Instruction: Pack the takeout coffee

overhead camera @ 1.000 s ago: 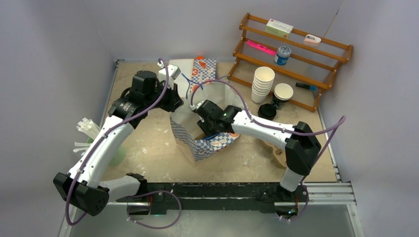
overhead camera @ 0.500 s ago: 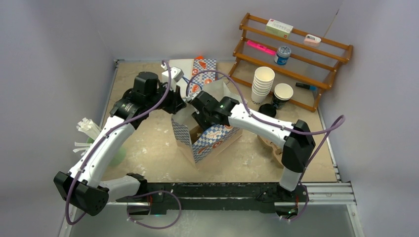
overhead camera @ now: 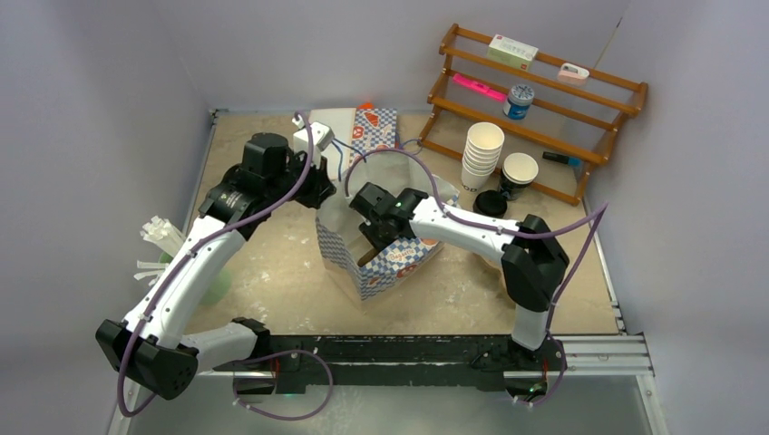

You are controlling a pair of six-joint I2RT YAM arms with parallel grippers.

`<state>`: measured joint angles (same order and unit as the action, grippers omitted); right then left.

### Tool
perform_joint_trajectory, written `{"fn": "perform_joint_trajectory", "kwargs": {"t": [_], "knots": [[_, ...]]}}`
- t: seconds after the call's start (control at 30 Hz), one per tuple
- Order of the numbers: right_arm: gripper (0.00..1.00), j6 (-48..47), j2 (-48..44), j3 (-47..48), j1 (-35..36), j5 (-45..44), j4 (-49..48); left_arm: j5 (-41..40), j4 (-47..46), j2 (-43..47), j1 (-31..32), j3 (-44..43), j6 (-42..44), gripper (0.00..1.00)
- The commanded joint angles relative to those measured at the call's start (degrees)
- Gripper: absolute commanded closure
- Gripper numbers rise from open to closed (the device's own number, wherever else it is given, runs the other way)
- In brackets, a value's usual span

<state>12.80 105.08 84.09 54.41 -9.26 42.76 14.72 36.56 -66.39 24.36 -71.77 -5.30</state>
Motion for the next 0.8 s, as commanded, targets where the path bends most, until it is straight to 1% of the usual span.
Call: {"fn": "perform_joint_trajectory", "kwargs": {"t": [0.0,0.27,0.5,0.77], "knots": [[0.82,0.02,1.05,-1.04,-0.6,1.44,0.62,0.94,-2.6,1.18,0.24,-0.85,0.73,1.0],[0.81,0.16,3.35,0.67,-1.12,2.35,2.24,1.92,-3.13,1.44,0.33,-0.57,0.64,1.0],[0.8,-0.22,5.48,0.28,-1.33,2.2,1.73,2.46,-3.6,1.7,0.34,-0.22,0.47,1.0],[0.77,-0.52,7.23,-1.63,-1.33,2.39,-0.01,2.38,-3.6,1.79,0.41,0.13,0.64,1.0]]}}
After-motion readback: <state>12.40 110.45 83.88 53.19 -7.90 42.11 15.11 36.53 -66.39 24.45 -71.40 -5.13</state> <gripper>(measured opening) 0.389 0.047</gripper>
